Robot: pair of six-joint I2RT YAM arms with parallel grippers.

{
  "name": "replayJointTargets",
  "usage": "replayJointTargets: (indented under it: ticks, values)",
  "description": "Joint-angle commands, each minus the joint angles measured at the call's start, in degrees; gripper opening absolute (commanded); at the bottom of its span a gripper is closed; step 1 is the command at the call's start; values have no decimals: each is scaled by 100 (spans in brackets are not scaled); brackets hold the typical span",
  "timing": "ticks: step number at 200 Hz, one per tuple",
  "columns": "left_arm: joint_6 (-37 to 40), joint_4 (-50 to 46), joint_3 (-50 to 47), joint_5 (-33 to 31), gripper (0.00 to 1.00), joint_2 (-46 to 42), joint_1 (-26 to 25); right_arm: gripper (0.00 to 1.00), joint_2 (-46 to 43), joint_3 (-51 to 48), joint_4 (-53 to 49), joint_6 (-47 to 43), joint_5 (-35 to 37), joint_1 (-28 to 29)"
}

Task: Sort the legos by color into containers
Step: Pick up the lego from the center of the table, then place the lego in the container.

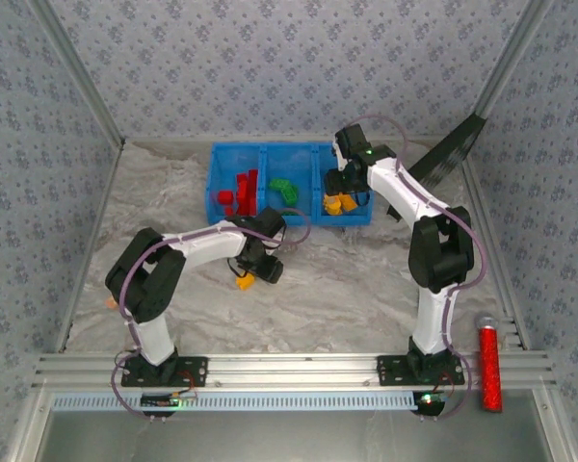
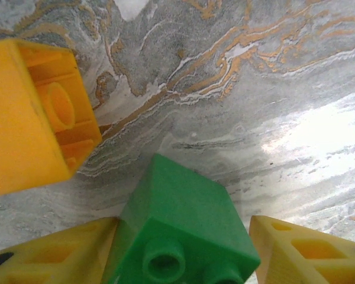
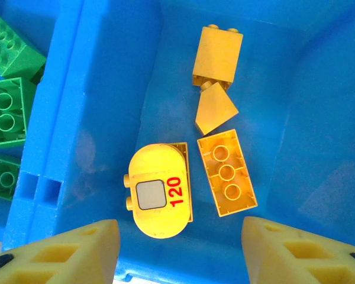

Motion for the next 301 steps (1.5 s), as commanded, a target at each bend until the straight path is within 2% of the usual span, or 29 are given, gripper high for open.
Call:
replayJointTargets:
  ticks: [1,29,66,111,159,186,215,257,301]
  values:
    - [-104,96,30,-78,57,68,-25,59,-224,-13,-100,-85,-22,-33]
    - [-167,99,109,-142,46,96,-22,59,-340,-127,-118,-89,0,-36]
    - [-210,-82,214,-55,39,-37,-27,59,-657,-441,-144,-80,79,-45]
    - [-119,-771,597,-138,37,-688,-21,59,-1127,-1063,-96,-10,45,54]
    - [266,-1057,1665,-444,38,-831,228,59,-1570,-2069,165,291,48,636]
    - [394,-847,2336,-634,38,-429,586,58,-1983,-3307,1244,354,227,1267]
    - [408,-722,3213,-479,38,364,898,59,-2296,-4182,2260,410,334,2137]
    - [726,-1267,4975,-401,38,1801,953,61,-2173,-4278,2976,955,579,3229]
    - [736,-1541,6114,-424,37,2820,1038,65,-1964,-4285,3947,1802,1010,3757]
